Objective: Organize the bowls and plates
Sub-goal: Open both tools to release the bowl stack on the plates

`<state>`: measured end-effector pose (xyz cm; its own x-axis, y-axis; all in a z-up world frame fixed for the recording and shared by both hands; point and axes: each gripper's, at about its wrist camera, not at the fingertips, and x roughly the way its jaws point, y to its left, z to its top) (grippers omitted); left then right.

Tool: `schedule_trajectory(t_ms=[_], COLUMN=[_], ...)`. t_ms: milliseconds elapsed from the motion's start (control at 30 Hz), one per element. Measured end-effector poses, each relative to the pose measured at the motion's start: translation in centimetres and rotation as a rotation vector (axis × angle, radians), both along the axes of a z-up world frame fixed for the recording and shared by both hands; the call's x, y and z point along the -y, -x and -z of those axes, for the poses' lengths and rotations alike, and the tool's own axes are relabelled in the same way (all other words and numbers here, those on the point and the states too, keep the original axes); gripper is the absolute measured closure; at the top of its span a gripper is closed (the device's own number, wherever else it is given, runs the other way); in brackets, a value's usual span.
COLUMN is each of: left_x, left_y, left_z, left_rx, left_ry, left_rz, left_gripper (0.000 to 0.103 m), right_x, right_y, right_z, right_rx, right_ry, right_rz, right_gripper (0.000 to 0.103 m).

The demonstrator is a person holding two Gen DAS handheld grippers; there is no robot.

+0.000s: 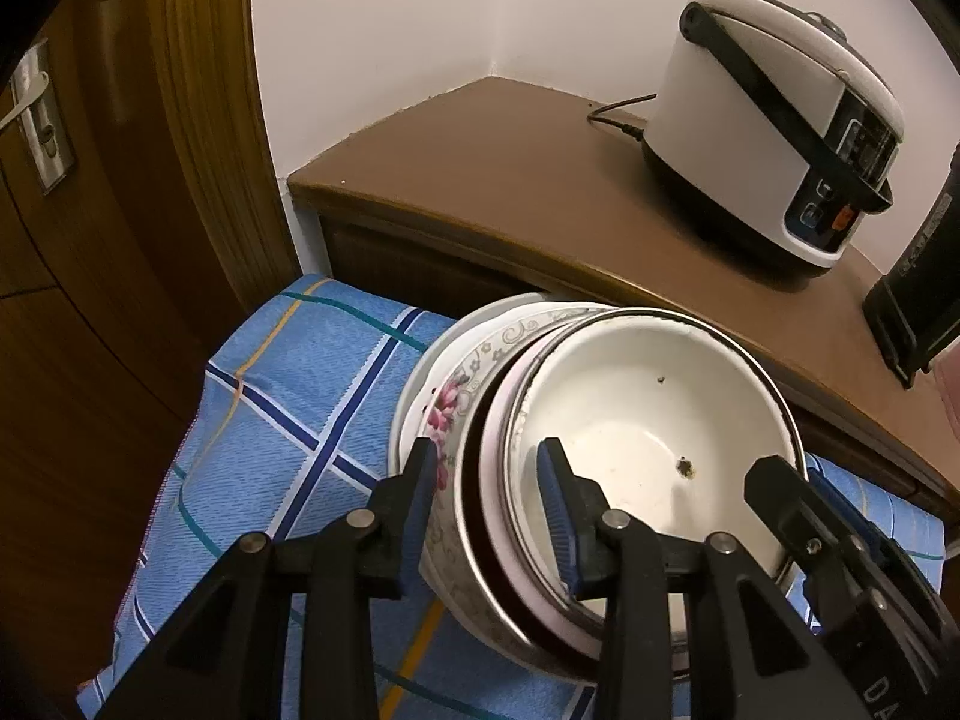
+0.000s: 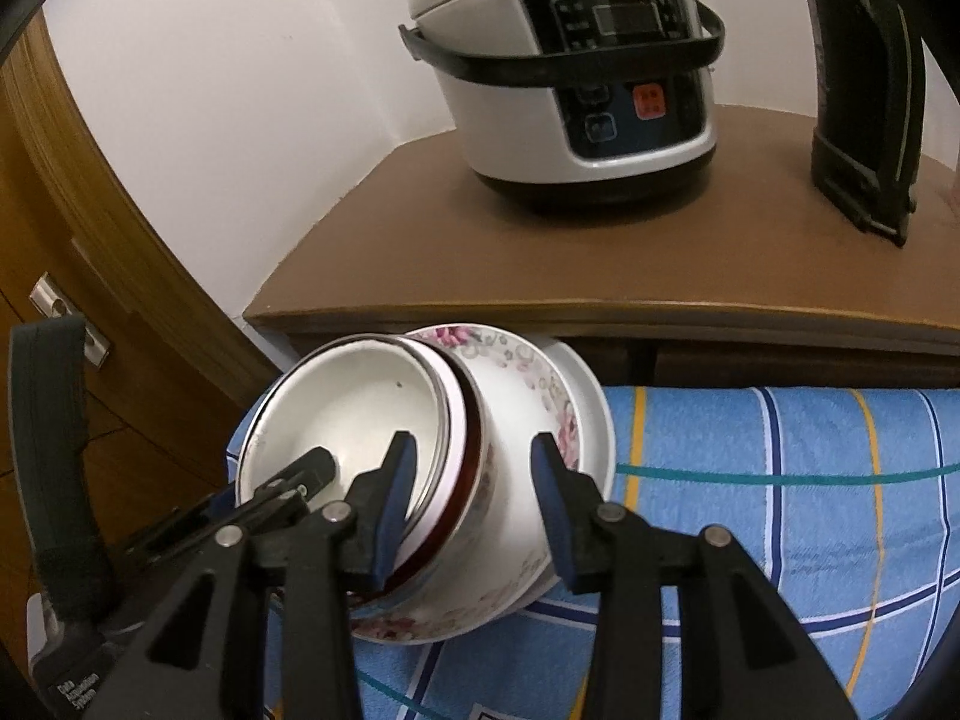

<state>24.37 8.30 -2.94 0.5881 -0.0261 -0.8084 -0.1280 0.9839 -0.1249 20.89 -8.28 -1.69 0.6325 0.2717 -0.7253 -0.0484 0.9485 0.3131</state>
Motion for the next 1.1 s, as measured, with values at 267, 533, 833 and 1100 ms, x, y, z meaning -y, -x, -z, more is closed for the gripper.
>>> schedule_trajectory(t_ms=[267,533,833,1100], left_x=[-0.1,0.1,0.7,0.7], left_y=[1.0,1.5,2.5,3.1], left_z=[-0.5,-0.8,-1.7,-2.1], left_rx=[0.028,0.034,0.082,0.094], left_ry=[-0.016,-0.047,-0.088,-0.093], left_rz=[0.015,0.013,0.033,0.035], left_gripper=[0.058,0.052,0.046,0.043], right_x=[0.0,0.2,0.4,0.5], right_y=[0.6,1.0,1.7,2.3], right_z=[-0.4,-0.3,-0.5,-0.8], right_rx=[0.009,0.015,0.025,0.034], right_ry=[0.003,0.006,-0.01,-0.01], right_rz=[0.012,0.019,0.022,0.036], right_gripper=[0.062,0.061,0.059,0.056])
